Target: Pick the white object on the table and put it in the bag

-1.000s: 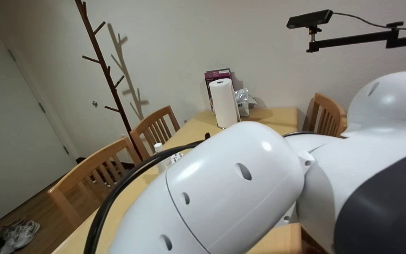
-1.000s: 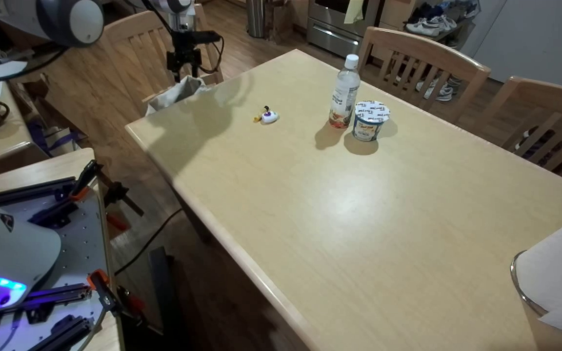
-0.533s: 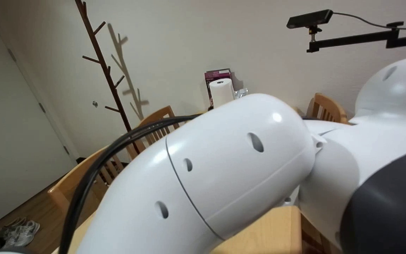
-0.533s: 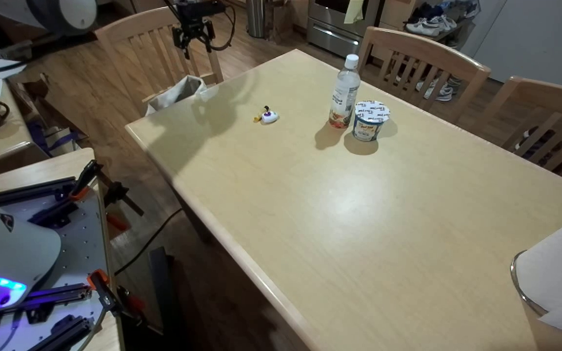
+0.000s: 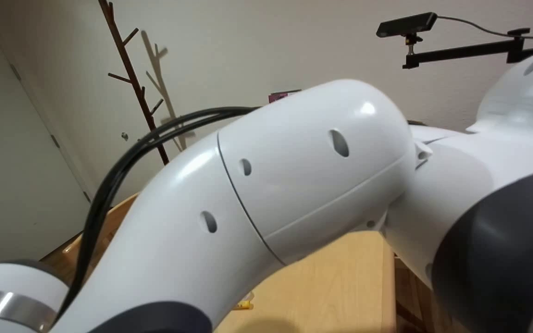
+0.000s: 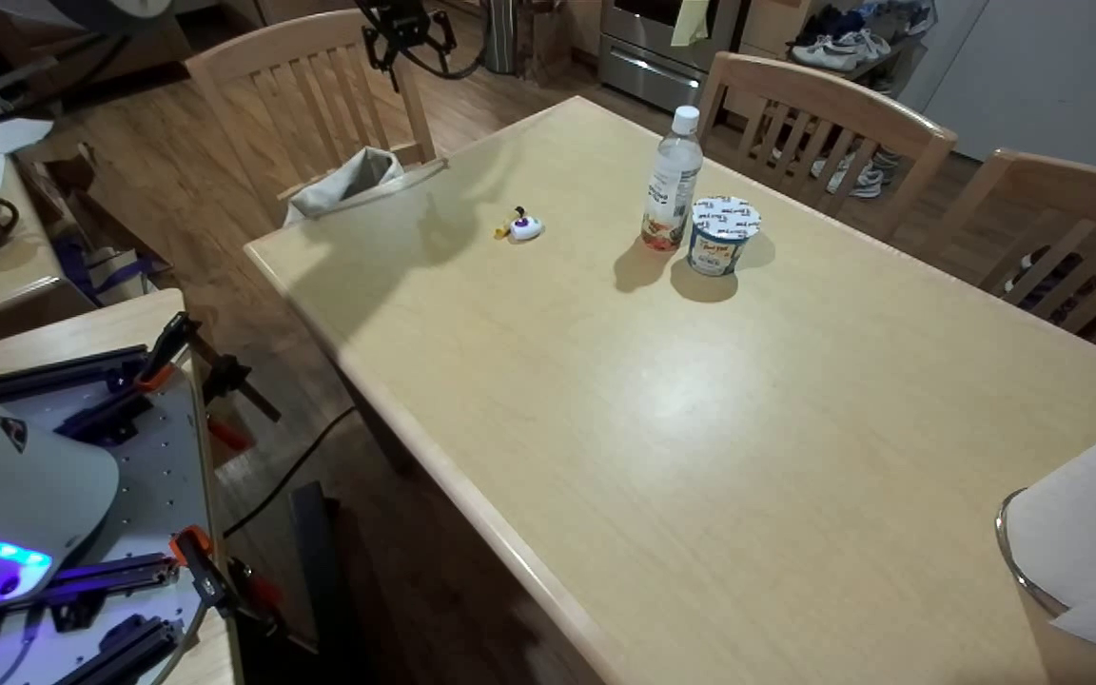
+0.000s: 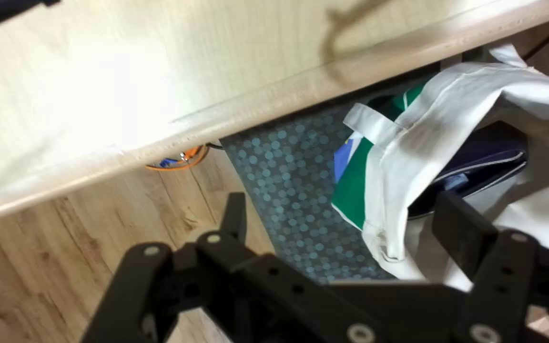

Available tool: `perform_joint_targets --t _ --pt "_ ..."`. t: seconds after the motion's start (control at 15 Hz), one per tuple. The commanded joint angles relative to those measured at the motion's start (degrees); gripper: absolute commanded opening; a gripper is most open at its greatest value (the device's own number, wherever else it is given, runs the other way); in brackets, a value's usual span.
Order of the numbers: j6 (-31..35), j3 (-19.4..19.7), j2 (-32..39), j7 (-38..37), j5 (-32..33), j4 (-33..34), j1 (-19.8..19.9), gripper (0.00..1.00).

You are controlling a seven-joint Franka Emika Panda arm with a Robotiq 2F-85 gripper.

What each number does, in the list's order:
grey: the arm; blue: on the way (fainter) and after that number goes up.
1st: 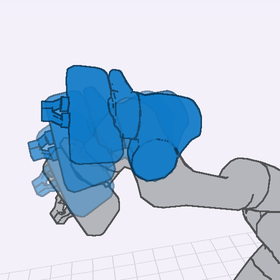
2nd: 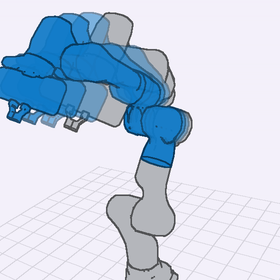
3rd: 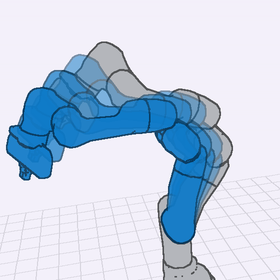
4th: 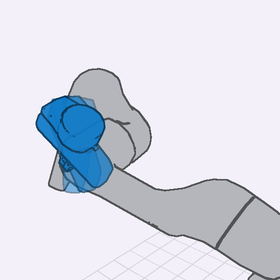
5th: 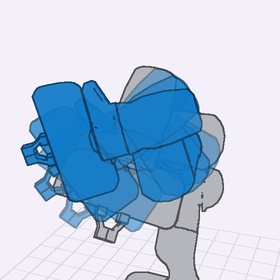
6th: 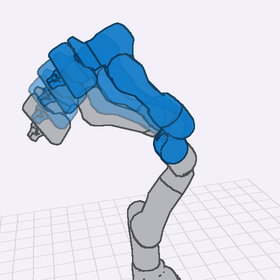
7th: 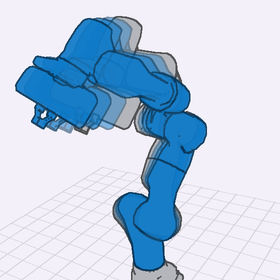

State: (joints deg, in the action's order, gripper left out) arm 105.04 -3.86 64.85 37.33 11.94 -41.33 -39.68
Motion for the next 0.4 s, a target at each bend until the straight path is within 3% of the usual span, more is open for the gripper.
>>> perform_joint_targets --t 0.0,0.2,0.27,0.33 --pt "1.4 2.8 -6.6 -10.3 0.3 -8.9 0.4 1.00" --pt "2.0 5.3 -10.4 -19.3 0.2 -15.6 0.0 1.00" --pt "0.1 4.2 -5.4 -13.8 0.0 -7.2 0.4 1.00" --pt "0.2 4.7 -6.5 -15.7 0.0 -9.1 0.4 1.00"
